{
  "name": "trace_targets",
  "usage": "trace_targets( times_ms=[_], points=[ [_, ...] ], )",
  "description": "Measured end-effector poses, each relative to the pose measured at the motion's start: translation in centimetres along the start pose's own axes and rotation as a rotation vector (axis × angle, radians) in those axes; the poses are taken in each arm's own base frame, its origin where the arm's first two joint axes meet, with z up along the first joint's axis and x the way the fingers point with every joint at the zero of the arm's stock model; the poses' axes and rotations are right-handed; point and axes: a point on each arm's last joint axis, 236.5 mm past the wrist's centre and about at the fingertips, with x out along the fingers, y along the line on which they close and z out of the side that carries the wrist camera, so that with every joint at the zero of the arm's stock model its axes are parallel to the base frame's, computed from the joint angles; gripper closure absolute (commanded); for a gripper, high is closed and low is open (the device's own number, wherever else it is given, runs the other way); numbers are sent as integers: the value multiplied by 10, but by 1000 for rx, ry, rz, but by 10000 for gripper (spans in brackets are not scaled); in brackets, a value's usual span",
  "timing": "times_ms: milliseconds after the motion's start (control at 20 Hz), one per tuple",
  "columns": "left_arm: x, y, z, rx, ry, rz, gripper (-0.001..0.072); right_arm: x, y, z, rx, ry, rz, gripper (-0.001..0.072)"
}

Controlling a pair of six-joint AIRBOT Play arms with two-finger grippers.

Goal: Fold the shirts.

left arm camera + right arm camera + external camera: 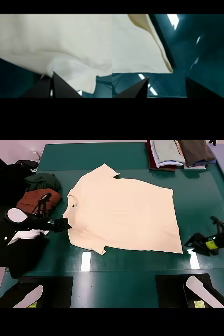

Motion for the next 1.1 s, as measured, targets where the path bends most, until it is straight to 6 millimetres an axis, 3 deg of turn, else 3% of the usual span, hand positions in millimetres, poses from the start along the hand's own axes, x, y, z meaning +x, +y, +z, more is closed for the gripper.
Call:
trace_targets(
  times_ms=[150, 250, 300, 350, 500, 600, 700, 850, 1000, 1100],
  points=[
    [-1, -1, 2, 6, -5, 0, 688, 23, 9, -1, 5, 21, 42, 269],
    [-1, -1, 2, 8, -6, -1, 688, 34, 23, 3, -20, 26, 67, 479],
    [-1, -1, 2, 8, -5, -1, 688, 38, 28, 6, -41, 26, 68, 617],
    [-1, -1, 2, 9, -3, -1, 688, 41, 34, 9, -71, 23, 65, 694],
    [-7, -7, 4, 23, 1, -9, 688, 36, 59, 22, -213, -14, 39, 695],
    [-26, -22, 21, 61, -45, -24, 688, 13, 90, 32, -332, -85, 45, 695],
    [-66, -49, 53, 134, -164, -43, 689, -32, 128, 47, -460, -228, 50, 695],
    [-166, -108, 104, 289, -434, -66, 689, -138, 190, 58, -632, -530, 72, 695],
    [-294, -175, 126, 439, -736, -89, 689, -268, 238, 36, -746, -884, 90, 695],
    [-373, -214, 121, 521, -921, -112, 689, -345, 253, 8, -786, -1094, 79, 695]
  ],
)
